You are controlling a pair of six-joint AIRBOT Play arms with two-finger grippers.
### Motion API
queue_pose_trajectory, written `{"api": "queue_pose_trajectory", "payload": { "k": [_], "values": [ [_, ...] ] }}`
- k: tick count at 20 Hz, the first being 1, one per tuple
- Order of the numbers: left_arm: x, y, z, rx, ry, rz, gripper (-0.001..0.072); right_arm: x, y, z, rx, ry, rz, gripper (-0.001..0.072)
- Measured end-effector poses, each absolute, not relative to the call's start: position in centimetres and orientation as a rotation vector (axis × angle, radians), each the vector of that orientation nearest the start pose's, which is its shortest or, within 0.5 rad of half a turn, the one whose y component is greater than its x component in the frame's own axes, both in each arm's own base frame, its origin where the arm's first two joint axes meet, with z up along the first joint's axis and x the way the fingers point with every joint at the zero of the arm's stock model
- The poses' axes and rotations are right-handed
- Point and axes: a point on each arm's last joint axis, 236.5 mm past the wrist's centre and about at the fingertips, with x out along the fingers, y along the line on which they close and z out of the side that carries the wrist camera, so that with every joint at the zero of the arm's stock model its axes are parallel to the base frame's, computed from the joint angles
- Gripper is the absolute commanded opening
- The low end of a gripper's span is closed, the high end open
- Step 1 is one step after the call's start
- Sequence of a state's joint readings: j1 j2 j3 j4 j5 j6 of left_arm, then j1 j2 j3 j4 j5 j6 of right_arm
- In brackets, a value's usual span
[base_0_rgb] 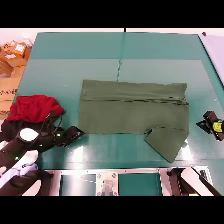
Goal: Fold the shirts.
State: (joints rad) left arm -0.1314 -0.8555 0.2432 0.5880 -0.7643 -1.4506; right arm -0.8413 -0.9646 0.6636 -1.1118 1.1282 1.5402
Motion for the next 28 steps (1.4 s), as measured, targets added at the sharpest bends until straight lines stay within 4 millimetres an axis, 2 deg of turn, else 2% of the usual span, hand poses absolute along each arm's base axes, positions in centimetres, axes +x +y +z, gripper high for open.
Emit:
{"api": "queue_pose_trajectory", "payload": {
  "k": [2, 5, 7, 9, 10, 11, 12, 16, 18, 21, 24, 28],
  "values": [
    [22.3, -17.3, -8.8, -0.908, 1.283, -0.261, 0.054, 24.9, -13.0, -3.6, 0.999, 1.087, -0.459, 0.0018],
    [22.6, -19.5, -9.8, -0.955, 1.306, -0.274, 0.0533, 25.6, -13.1, -3.9, 1.03, 1.07, -0.458, 0.0032],
    [24.0, -20.1, -10.5, -0.923, 1.29, -0.273, 0.0136, 25.9, -13.3, -4.0, 1.039, 1.061, -0.46, 0.02],
    [26.4, -20.0, -10.3, -0.845, 1.229, -0.28, 0.014, 26.0, -13.3, -4.1, 1.046, 1.056, -0.461, 0.0285],
    [27.4, -19.9, -10.0, -0.804, 1.207, -0.292, 0.0138, 26.0, -13.3, -4.1, 1.046, 1.055, -0.461, 0.0287],
    [28.5, -19.7, -9.6, -0.777, 1.182, -0.294, 0.0042, 26.1, -13.3, -4.1, 1.048, 1.054, -0.461, 0.0287],
    [29.0, -19.3, -9.5, -0.761, 1.177, -0.291, 0.0021, 26.1, -13.4, -4.1, 1.051, 1.053, -0.461, 0.0287],
    [30.2, -17.2, -9.2, -0.74, 1.185, -0.273, 0.0021, 24.7, -13.6, -4.2, 1.088, 1.082, -0.473, 0.0289],
    [30.1, -16.8, -9.2, -0.723, 1.197, -0.286, 0.0021, 22.8, -13.8, -4.5, 1.109, 1.131, -0.495, 0.0337],
    [30.1, -16.4, -9.2, -0.697, 1.198, -0.303, 0.0021, 19.4, -13.0, -5.4, 1.133, 1.25, -0.514, 0.0345],
    [30.0, -16.4, -9.1, -0.684, 1.2, -0.314, 0.0021, 17.0, -10.3, -6.7, 1.153, 1.379, -0.466, 0.0365],
    [29.9, -16.4, -9.2, -0.67, 1.203, -0.326, 0.0021, 15.7, -6.0, -9.1, 1.108, 1.514, -0.376, 0.0365]
  ]
}}
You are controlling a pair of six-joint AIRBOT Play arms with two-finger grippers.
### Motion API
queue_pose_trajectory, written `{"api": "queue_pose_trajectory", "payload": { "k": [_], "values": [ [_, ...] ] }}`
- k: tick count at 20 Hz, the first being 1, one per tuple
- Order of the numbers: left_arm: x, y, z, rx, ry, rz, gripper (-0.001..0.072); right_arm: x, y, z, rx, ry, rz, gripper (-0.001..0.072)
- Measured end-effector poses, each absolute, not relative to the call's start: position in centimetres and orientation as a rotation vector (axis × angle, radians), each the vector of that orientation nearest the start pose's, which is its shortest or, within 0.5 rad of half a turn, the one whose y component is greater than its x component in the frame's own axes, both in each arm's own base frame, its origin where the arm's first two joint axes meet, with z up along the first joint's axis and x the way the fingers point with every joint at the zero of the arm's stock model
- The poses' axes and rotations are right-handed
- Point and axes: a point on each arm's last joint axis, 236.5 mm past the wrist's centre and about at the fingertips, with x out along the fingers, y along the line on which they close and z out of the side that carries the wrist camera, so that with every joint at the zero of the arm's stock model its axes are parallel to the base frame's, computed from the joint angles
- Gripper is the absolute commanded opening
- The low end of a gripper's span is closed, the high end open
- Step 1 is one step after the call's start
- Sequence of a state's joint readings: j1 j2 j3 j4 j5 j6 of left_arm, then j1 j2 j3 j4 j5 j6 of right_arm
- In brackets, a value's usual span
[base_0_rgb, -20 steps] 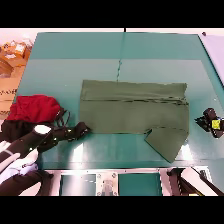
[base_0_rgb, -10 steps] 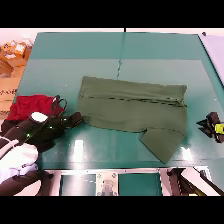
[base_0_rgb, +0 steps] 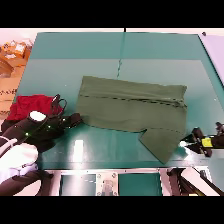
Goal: Fold the shirts.
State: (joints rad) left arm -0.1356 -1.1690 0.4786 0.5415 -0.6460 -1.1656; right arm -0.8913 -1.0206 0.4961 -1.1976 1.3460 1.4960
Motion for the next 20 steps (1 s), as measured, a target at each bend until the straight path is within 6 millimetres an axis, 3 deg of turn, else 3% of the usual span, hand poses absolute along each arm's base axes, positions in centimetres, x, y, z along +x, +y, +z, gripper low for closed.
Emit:
{"api": "queue_pose_trajectory", "payload": {
  "k": [5, 6, 8, 9, 12, 14, 17, 20],
  "values": [
    [29.6, -16.6, -9.1, -0.669, 1.214, -0.339, 0.0021, 15.5, -2.7, -10.8, 1.046, 1.6, -0.3, 0.0361],
    [29.5, -16.7, -9.1, -0.669, 1.218, -0.344, 0.0021, 15.6, -2.3, -11.0, 1.043, 1.603, -0.291, 0.0321],
    [29.4, -17.0, -8.8, -0.669, 1.225, -0.362, 0.002, 16.8, -2.1, -11.3, 1.044, 1.559, -0.269, 0.0055],
    [29.4, -17.2, -8.4, -0.665, 1.228, -0.379, 0.002, 17.4, -2.1, -11.3, 1.042, 1.538, -0.26, 0.0017],
    [29.0, -17.9, -7.0, -0.614, 1.274, -0.445, 0.002, 19.4, -2.9, -10.4, 1.02, 1.475, -0.239, 0.0016],
    [27.5, -17.5, -6.5, -0.533, 1.368, -0.472, 0.0019, 20.3, -3.6, -9.0, 0.997, 1.466, -0.227, 0.0016],
    [25.2, -16.1, -5.5, -0.424, 1.477, -0.467, 0.0019, 20.4, -5.7, -6.6, 0.93, 1.478, -0.279, 0.0017],
    [24.2, -15.2, -3.8, -0.379, 1.495, -0.452, 0.0019, 20.7, -7.5, -4.3, 0.872, 1.462, -0.326, 0.0016]
  ]
}}
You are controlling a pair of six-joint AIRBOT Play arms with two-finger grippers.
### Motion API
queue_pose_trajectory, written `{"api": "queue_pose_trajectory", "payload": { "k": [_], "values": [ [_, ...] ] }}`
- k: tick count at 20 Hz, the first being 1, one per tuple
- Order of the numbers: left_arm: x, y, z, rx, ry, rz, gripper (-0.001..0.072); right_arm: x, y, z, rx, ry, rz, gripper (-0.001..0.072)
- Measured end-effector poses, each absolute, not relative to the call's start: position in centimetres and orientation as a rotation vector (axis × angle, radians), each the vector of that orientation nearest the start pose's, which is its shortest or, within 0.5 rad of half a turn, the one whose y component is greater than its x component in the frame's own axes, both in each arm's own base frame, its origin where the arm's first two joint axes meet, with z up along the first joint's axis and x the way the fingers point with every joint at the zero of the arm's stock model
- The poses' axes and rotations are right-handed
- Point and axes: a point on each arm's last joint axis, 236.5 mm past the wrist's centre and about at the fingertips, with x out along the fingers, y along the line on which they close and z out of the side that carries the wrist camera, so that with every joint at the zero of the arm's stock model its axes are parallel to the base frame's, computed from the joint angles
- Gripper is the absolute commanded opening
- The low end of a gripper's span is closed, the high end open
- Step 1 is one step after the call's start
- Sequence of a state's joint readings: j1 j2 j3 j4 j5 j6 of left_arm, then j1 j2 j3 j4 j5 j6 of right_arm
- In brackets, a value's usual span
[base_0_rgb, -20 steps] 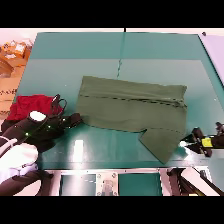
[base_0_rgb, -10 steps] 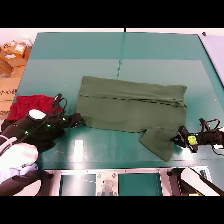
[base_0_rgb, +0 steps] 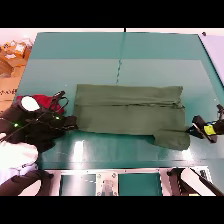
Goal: Fold the shirts.
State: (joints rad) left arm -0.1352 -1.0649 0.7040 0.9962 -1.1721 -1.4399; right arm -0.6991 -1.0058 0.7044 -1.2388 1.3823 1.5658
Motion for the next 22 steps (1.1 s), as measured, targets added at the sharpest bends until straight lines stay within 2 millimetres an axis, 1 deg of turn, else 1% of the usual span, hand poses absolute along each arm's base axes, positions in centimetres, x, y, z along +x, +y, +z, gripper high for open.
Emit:
{"api": "queue_pose_trajectory", "payload": {
  "k": [2, 3, 5, 6, 8, 10, 12, 14, 16, 17, 18, 19, 20, 21, 22],
  "values": [
    [24.3, -15.0, -2.6, -0.365, 1.486, -0.448, 0.0019, 21.6, -8.2, -2.7, 0.855, 1.426, -0.334, 0.0016],
    [24.7, -15.0, -2.0, -0.359, 1.469, -0.448, 0.0019, 22.2, -8.4, -1.9, 0.851, 1.402, -0.328, 0.0017],
    [26.1, -14.9, -0.6, -0.348, 1.414, -0.445, 0.0019, 24.0, -8.5, 0.1, 0.852, 1.338, -0.301, 0.0017],
    [27.1, -14.9, 0.2, -0.344, 1.375, -0.444, 0.0019, 24.9, -8.6, 1.0, 0.849, 1.307, -0.288, 0.0016],
    [29.5, -15.1, 1.7, -0.337, 1.307, -0.444, 0.0019, 27.2, -8.6, 2.7, 0.857, 1.231, -0.252, 0.0017],
    [32.4, -15.3, 3.0, -0.326, 1.249, -0.448, 0.002, 29.5, -8.7, 3.8, 0.865, 1.181, -0.214, 0.0017],
    [35.3, -15.7, 3.7, -0.316, 1.212, -0.457, 0.002, 31.7, -8.7, 4.0, 0.88, 1.156, -0.179, 0.0017],
    [38.2, -16.2, 3.6, -0.314, 1.201, -0.468, 0.002, 34.1, -8.5, 3.4, 0.896, 1.141, -0.147, 0.0017],
    [40.8, -16.6, 2.4, -0.314, 1.21, -0.471, 0.0022, 36.7, -8.2, 2.0, 0.917, 1.132, -0.115, 0.0018],
    [41.9, -16.8, 1.6, -0.316, 1.214, -0.472, 0.0023, 38.1, -8.1, 0.9, 0.929, 1.133, -0.102, 0.0018],
    [43.2, -17.0, 0.6, -0.321, 1.213, -0.472, 0.0144, 39.5, -7.9, -0.2, 0.94, 1.131, -0.089, 0.0021],
    [44.5, -17.2, -0.5, -0.324, 1.206, -0.468, 0.0401, 40.7, -7.8, -1.3, 0.951, 1.128, -0.08, 0.0085],
    [45.8, -17.2, -1.5, -0.327, 1.191, -0.459, 0.0597, 41.9, -7.7, -2.4, 0.96, 1.126, -0.072, 0.0278],
    [47.1, -17.2, -2.1, -0.335, 1.166, -0.449, 0.0708, 43.0, -7.7, -3.4, 0.974, 1.124, -0.065, 0.0488],
    [48.0, -17.1, -2.4, -0.341, 1.146, -0.441, 0.0714, 43.8, -7.8, -3.9, 0.977, 1.123, -0.054, 0.0525]
  ]
}}
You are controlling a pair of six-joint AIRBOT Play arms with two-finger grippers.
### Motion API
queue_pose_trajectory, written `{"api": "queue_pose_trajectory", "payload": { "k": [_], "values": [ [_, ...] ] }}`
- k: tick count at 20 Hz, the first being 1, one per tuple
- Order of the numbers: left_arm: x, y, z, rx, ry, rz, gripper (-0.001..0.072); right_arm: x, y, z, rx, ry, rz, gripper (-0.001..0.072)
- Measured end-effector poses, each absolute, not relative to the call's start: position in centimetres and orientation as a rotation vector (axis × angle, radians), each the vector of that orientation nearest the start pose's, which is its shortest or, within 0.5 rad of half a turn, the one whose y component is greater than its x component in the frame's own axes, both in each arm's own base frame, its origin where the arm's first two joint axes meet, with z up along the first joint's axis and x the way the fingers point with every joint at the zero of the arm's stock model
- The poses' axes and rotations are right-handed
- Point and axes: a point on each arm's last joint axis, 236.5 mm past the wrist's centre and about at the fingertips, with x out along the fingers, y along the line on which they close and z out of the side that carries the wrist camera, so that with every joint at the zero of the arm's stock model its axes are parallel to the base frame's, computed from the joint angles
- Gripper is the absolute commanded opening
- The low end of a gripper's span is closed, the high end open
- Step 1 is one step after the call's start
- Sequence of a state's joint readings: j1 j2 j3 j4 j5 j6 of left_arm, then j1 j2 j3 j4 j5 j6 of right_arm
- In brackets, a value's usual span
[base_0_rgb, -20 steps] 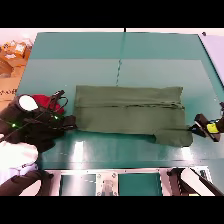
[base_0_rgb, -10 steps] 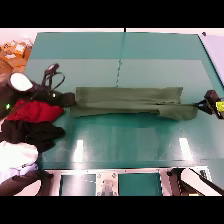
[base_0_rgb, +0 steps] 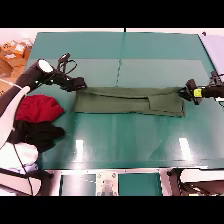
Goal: Fold the shirts.
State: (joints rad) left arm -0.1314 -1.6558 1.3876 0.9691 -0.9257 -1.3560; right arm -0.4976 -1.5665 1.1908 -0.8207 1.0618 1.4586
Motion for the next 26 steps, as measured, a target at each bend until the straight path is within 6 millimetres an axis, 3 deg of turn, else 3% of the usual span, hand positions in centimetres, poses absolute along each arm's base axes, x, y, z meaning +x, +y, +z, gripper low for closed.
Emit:
{"api": "queue_pose_trajectory", "payload": {
  "k": [1, 4, 6, 8, 10, 13, 17, 20, 24, 26],
  "values": [
    [48.8, -16.9, -2.4, -0.342, 1.128, -0.435, 0.0714, 44.6, -8.2, -3.9, 0.975, 1.116, -0.039, 0.0526],
    [51.3, -14.9, 1.0, -0.357, 1.057, -0.426, 0.0714, 45.1, -11.0, -2.4, 0.918, 1.106, 0.006, 0.0529],
    [51.4, -13.5, 3.3, -0.368, 1.063, -0.435, 0.0714, 43.6, -13.9, -2.2, 0.846, 1.138, 0.005, 0.0529],
    [50.6, -12.4, 4.1, -0.38, 1.105, -0.438, 0.0714, 41.8, -16.1, -3.1, 0.81, 1.174, 0.005, 0.0529],
    [50.1, -11.9, 4.6, -0.391, 1.132, -0.441, 0.0714, 40.6, -16.9, -4.8, 0.805, 1.215, 0.035, 0.0594],
    [49.4, -12.3, 4.9, -0.398, 1.161, -0.455, 0.0714, 40.0, -15.9, -7.7, 0.868, 1.254, 0.151, 0.0595],
    [49.0, -13.0, 5.0, -0.395, 1.178, -0.471, 0.0714, 40.5, -12.3, -9.3, 0.972, 1.266, 0.358, 0.0594],
    [48.9, -13.1, 5.0, -0.396, 1.181, -0.473, 0.0713, 41.3, -11.4, -9.4, 0.95, 1.271, 0.431, 0.0594],
    [48.8, -13.3, 5.0, -0.397, 1.181, -0.476, 0.0713, 42.8, -11.8, -8.7, 0.879, 1.246, 0.453, 0.0597],
    [48.9, -13.2, 5.0, -0.397, 1.181, -0.475, 0.0713, 42.9, -12.4, -8.2, 0.824, 1.251, 0.466, 0.0671]
  ]
}}
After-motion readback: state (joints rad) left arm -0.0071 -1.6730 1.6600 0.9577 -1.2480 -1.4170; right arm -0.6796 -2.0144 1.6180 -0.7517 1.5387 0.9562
